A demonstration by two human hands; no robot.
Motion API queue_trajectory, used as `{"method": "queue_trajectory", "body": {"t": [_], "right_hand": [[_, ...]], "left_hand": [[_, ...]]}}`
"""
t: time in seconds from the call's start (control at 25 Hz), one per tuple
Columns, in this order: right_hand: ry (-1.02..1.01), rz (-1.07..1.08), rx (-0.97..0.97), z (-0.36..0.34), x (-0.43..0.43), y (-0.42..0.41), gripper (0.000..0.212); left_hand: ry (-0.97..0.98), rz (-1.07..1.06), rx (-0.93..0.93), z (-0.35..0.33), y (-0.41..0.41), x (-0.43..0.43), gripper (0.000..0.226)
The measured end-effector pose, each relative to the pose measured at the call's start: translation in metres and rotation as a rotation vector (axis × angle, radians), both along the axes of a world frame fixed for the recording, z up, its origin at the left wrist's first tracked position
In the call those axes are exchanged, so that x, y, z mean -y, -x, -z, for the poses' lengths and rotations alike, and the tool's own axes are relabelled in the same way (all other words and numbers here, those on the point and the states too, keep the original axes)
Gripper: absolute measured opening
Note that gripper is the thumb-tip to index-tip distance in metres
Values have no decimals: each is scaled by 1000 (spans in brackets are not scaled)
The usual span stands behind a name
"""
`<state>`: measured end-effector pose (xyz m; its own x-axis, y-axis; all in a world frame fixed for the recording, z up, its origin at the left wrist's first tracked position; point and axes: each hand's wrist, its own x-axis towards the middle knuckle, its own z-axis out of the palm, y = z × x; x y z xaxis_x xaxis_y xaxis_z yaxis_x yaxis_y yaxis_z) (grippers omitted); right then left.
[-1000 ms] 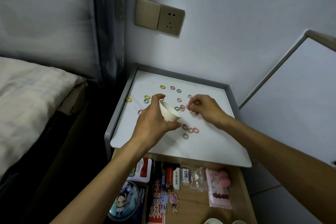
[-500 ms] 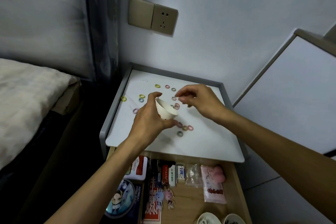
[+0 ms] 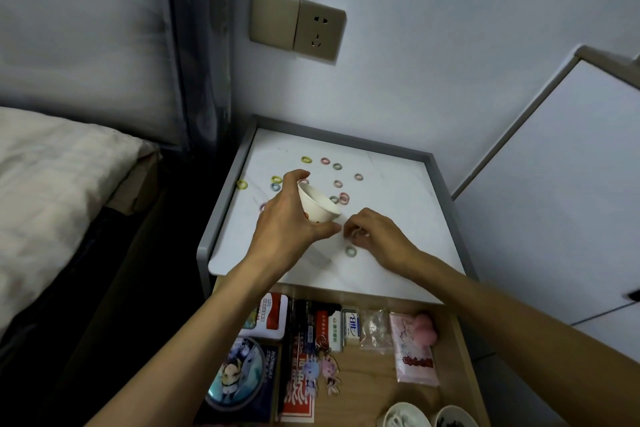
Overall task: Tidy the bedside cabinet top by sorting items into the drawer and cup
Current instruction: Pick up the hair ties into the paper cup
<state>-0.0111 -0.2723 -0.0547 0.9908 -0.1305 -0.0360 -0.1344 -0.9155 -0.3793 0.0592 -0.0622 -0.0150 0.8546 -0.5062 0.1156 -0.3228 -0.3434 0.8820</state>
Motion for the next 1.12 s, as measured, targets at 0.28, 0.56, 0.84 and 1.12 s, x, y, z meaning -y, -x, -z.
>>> {"method": "queue_trajectory", "body": {"t": [0.28,0.56,0.84,1.12], "right_hand": [[4,114,-26,-2,-1,-5,12],[-369,192,225,-65,-12,-14,14],[-237,-297,-120,-111,-47,-32,27],[-383,162,125,-95,15,-65,13]], "left_hand": [[-27,6,16,0,1,2,93],[-33,21,31,0,2,1,93],[21,60,44,-5,6,2,93],[19,-39,31,-7,-4,-6,92]]}}
